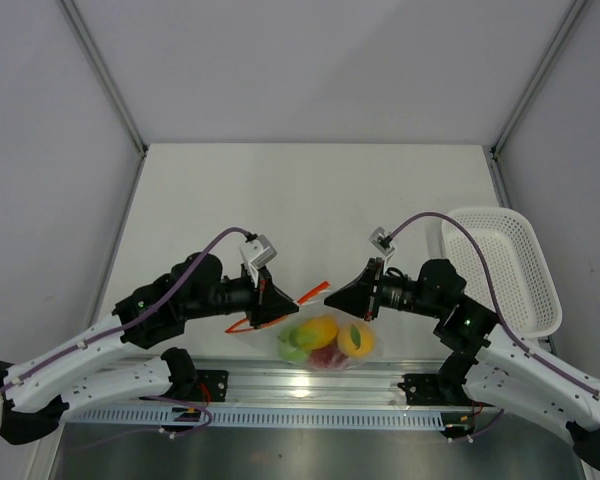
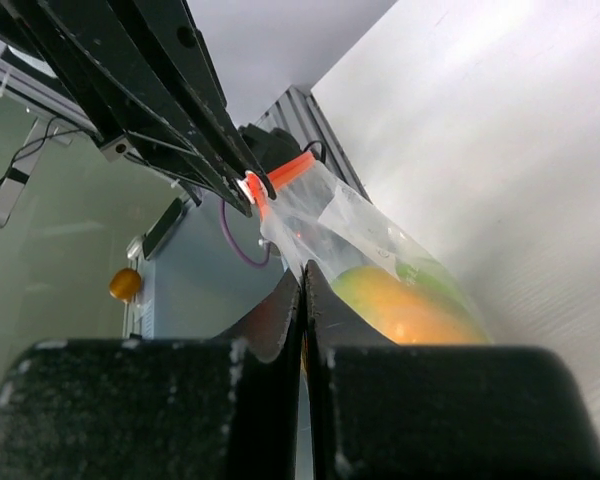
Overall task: Place the food in the zip-top bag and seal the zipper
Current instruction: Zip the zipper food storage bag at the center of the board.
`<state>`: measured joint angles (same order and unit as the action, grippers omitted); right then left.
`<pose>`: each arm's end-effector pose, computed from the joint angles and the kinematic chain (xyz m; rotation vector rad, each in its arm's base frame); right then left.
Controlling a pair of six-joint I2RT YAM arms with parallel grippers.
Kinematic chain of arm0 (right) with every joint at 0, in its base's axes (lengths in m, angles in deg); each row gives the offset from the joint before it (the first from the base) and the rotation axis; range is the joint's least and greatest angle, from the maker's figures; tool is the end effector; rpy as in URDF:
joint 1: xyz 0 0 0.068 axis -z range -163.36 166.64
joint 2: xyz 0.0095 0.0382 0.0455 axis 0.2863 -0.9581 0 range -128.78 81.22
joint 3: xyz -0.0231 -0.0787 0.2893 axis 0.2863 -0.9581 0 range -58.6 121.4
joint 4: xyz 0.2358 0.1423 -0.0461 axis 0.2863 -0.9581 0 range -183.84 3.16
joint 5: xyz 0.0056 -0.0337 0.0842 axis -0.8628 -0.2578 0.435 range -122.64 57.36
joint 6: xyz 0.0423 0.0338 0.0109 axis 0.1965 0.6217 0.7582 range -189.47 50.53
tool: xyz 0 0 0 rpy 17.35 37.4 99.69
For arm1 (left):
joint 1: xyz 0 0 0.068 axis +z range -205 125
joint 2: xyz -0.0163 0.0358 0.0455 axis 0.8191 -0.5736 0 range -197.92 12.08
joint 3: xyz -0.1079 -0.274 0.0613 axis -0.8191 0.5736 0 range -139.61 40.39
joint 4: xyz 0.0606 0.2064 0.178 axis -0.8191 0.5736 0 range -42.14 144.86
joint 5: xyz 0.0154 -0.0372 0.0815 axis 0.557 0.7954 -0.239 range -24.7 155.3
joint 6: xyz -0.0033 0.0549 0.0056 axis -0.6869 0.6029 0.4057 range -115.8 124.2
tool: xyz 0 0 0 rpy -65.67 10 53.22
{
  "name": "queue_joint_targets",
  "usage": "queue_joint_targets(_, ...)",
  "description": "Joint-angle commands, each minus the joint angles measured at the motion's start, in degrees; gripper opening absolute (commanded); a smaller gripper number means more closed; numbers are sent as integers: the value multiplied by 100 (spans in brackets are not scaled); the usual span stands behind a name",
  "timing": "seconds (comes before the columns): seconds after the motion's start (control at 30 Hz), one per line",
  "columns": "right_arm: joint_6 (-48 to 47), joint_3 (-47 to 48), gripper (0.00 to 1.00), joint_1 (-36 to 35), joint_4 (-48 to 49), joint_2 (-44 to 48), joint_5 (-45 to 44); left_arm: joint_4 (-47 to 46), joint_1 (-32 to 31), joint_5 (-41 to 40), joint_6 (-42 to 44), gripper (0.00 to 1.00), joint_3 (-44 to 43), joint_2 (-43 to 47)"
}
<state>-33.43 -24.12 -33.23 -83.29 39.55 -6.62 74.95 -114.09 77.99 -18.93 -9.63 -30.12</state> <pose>0.1023 0.1469 0.3278 -0.6101 1.7569 1.4698 0.0754 -0.1423 0.3691 0.7963 1.9233 -1.1424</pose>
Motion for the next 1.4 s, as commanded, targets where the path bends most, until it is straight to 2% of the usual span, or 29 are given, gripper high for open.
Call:
queue_joint_targets(0.0,62,15,0,109,181,326,-325,235,-15,-91,108,1,10,159)
queue_joint_targets(0.3,185,-55,0,425,-152,782,-765,525,-6,-249,108,1,54,431)
queue_joint_targets(0.5,273,-91,0,724,-329,924,-729,657,-6,-363,99,1,159,572)
queue_joint_targets(0.73,387,-55,0,1031,-865,1064,-976,885,-6,-714,-24,0,291,870)
queue_joint_targets(0.83,370,-90,0,1119,-743,1003,-714,965,-6,-733,-7,1,344,1011)
queue_joint_targets(1.0,54,14,1,1137,-31,538,737,877,-6,-452,107,1,361,1029)
queue_joint_targets(1.03,-16,93,9,1128,-82,459,825,868,-6,-425,116,1,353,1020)
queue_joint_targets(1.07,-235,294,33,1128,-274,293,947,842,-6,-390,134,1,318,1003)
queue_joint_targets(1.17,-631,777,53,1120,-679,-7,1089,798,-6,-311,151,0,282,959)
queue_joint_targets(1.23,-983,998,59,1128,-899,-314,1229,763,-6,-223,160,1,274,915)
queue_joint_targets(1.37,-1379,1368,62,1154,-892,-780,1265,719,-6,-162,125,1,256,862)
